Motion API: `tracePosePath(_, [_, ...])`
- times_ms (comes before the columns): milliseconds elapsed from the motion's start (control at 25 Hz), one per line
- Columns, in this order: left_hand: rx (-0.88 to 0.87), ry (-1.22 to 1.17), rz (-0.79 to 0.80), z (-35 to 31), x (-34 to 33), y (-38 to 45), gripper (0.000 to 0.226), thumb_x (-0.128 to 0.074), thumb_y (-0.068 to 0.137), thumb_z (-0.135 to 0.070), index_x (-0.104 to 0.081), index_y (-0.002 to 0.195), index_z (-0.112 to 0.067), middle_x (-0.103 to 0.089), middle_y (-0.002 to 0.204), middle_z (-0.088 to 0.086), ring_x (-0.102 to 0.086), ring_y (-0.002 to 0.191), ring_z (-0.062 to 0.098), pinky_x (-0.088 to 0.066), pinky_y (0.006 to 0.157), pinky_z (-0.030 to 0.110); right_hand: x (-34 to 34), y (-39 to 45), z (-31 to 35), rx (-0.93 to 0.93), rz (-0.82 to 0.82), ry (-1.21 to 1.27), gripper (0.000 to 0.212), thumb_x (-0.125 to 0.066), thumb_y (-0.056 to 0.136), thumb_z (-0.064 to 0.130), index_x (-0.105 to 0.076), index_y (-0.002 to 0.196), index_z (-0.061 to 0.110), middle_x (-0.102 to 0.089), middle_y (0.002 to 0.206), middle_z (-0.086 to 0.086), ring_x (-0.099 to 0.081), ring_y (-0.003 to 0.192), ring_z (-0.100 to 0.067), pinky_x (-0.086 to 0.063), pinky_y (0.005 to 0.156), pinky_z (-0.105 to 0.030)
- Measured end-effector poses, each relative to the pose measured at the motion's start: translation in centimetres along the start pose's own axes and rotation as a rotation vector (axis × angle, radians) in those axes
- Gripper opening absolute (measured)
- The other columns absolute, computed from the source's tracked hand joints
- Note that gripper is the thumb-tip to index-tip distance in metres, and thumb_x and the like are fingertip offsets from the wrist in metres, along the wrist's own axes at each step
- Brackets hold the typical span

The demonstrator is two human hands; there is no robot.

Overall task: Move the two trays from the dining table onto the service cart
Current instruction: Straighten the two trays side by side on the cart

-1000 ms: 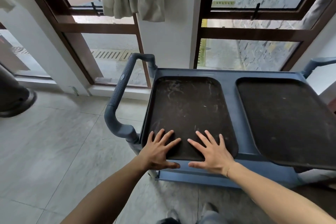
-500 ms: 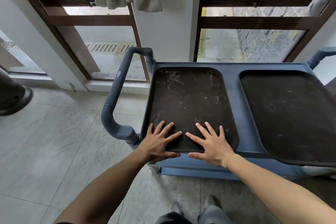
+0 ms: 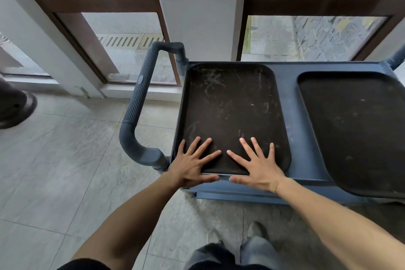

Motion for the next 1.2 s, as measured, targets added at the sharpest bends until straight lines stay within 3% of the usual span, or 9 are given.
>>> tracePosePath(120, [-0.023, 0.027, 0.028, 0.0, -0.1, 0.0, 0.091, -0.014, 0.070, -0.096, 0.020, 0.145, -0.056, 0.025, 0.162, -0.005, 0.023, 0.148, 0.029, 0.007, 0.113, 0.067, -0.1, -0.1, 0.0, 0.023, 0.007, -0.043, 0.085, -0.009, 0.061, 0.100, 0.029, 0.131, 0.068, 0.035, 0.156, 0.000, 0.034, 0.142, -0.033, 0.016, 0.101, -0.077])
tracePosePath(400, [-0.097, 0.077, 0.056, 0.3, -0.3, 0.0, 0.095, -0.030, 0.070, -0.093, 0.021, 0.143, -0.059, 0.029, 0.160, 0.001, 0.026, 0.146, 0.035, 0.011, 0.110, 0.070, 0.1, -0.7, 0.2, 0.107, 0.022, -0.072, 0.061, 0.000, 0.077, 0.085, 0.019, 0.134, 0.071, 0.032, 0.158, -0.003, 0.032, 0.143, -0.038, 0.013, 0.101, -0.079])
tracePosePath(600, [-0.112, 0.083, 0.046, 0.3, -0.6, -0.1, 0.096, -0.034, 0.069, -0.092, 0.019, 0.143, -0.060, 0.029, 0.161, 0.002, 0.026, 0.146, 0.036, 0.011, 0.109, 0.071, 0.1, -1.2, 0.7, 0.116, 0.035, -0.081, 0.058, 0.006, 0.077, 0.080, 0.019, 0.133, 0.071, 0.034, 0.156, 0.001, 0.033, 0.142, -0.037, 0.012, 0.101, -0.080])
tracePosePath(920, [-0.071, 0.029, 0.060, -0.1, -0.3, -0.3, 0.092, -0.030, 0.072, -0.091, 0.020, 0.143, -0.060, 0.028, 0.161, -0.003, 0.025, 0.146, 0.030, 0.010, 0.111, 0.068, 0.0, -2.1, 0.6, 0.057, 0.036, -0.021, 0.068, -0.007, 0.078, 0.085, 0.014, 0.140, 0.065, 0.021, 0.163, 0.007, 0.026, 0.146, -0.029, 0.010, 0.106, -0.076])
tracePosePath(1200, [-0.005, -0.074, -0.011, -3.1, 2.0, 1.0, 0.086, -0.013, 0.073, -0.093, 0.012, 0.147, -0.056, 0.020, 0.163, -0.006, 0.018, 0.149, 0.025, 0.007, 0.116, 0.063, 1.2, -4.1, -2.8, -0.041, -0.101, 0.024, 0.075, 0.000, 0.079, 0.086, 0.006, 0.147, 0.056, 0.009, 0.165, 0.005, 0.024, 0.147, -0.026, 0.011, 0.110, -0.068])
Point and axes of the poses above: each hand's wrist, its own y-axis towards the middle knuckle, its own x-axis out of the back of the hand, z = x × y, the point moved 1 cm from there along y, towards the middle knuckle
